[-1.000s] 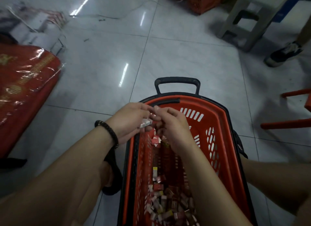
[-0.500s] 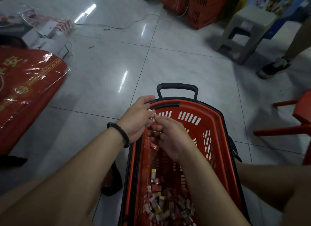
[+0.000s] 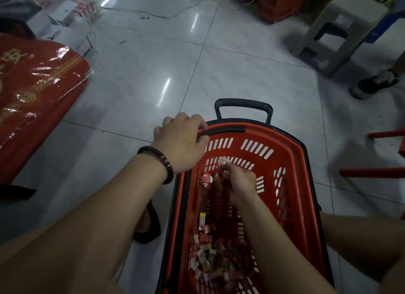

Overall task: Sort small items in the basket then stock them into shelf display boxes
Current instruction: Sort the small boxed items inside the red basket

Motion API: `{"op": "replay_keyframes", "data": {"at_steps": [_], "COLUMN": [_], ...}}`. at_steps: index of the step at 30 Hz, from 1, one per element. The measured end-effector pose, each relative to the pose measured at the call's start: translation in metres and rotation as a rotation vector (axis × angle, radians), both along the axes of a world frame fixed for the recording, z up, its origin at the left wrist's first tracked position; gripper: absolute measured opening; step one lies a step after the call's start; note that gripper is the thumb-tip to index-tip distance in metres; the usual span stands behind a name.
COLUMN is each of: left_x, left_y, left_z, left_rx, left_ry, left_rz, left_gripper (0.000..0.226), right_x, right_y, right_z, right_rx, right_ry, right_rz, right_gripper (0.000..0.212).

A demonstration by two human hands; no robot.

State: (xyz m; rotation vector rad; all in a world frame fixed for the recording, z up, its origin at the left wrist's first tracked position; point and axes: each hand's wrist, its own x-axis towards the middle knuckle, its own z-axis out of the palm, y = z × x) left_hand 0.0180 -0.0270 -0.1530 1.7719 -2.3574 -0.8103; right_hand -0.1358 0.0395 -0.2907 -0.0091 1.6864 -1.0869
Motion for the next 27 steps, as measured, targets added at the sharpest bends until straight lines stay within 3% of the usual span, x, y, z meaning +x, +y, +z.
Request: {"op": "replay_keyframes", "data": {"at_steps": [3,10,19,22,25,27], "left_x": [0.007,0.005,0.016,0.015,0.018,0.018], "left_y": [0.004,0.008,0.009,0.013,0.022,0.034], "left_z": [-0.004,-0.002,-0.012,-0.014,-0.013,-0.013], "left_rx": [0.043,0.309,0.310,0.345,0.438,0.518], "left_ry": [-0.221,-0.196,-0.236,-0.201,-0.192,-0.229], "left_rz": [-0.098,-0.128,-0.176,-0.230,-0.311,-0.406], "left_gripper": [0.022,0.038,0.026,0.027,0.022,0.017], "right_x": [0.012,0.051,0.043,0.033,0.010,-0.005], "right_y": [0.004,-0.019,-0.016,0.006,0.043,0.065], "right_z": [-0.046,-0.103,-0.127,-0.118,-0.109,-0.118], "right_rx": [0.120,0.195,0.229,0.097,0.013,0.051], "right_ry": [0.025,-0.019,0.123,0.273,0.624,0.707], "right_rz": [-0.052,-0.093,-0.038,0.133,0.495,0.763], "right_gripper": [0.020,0.013,0.012,0.014,0.009,0.010]}}
